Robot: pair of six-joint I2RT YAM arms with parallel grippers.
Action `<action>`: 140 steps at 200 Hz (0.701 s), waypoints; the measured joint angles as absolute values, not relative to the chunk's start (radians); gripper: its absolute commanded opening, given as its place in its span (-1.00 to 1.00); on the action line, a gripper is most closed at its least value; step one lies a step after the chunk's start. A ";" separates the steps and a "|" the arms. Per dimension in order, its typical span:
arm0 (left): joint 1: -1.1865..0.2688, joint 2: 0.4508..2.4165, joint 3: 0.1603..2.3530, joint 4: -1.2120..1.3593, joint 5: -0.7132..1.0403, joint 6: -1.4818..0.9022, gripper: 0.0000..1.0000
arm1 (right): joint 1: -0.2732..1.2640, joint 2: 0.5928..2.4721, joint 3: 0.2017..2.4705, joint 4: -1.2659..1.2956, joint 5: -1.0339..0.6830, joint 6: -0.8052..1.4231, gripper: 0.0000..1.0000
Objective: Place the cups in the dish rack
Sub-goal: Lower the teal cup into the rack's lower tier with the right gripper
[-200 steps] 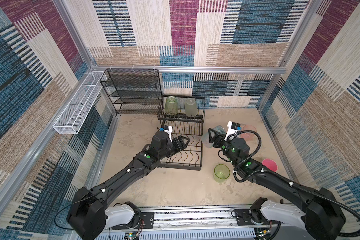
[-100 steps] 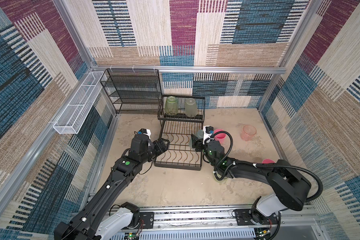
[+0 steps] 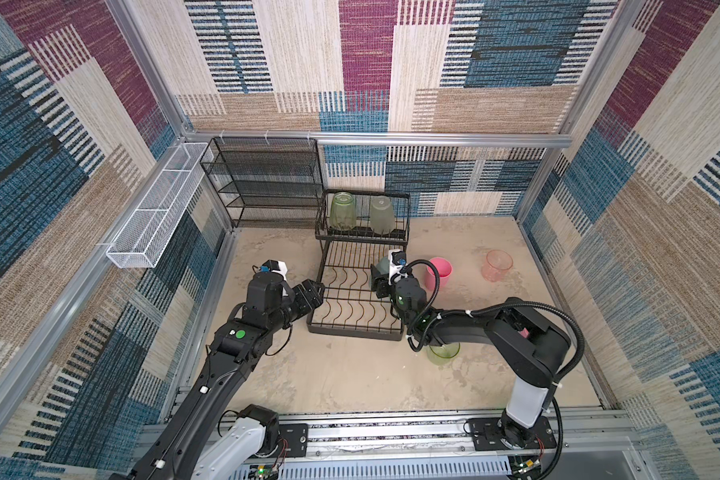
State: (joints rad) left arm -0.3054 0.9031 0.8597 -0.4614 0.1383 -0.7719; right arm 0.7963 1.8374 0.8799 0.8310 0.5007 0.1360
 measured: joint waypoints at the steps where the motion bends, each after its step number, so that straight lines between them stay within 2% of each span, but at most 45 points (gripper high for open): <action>1: -0.304 0.903 0.860 -0.461 0.139 -0.771 0.63 | 0.796 1.839 0.881 0.831 0.501 0.135 0.33; 140: -0.251 0.874 0.786 -0.453 0.174 -0.757 0.62 | 0.793 2.026 1.001 0.885 0.587 0.036 0.35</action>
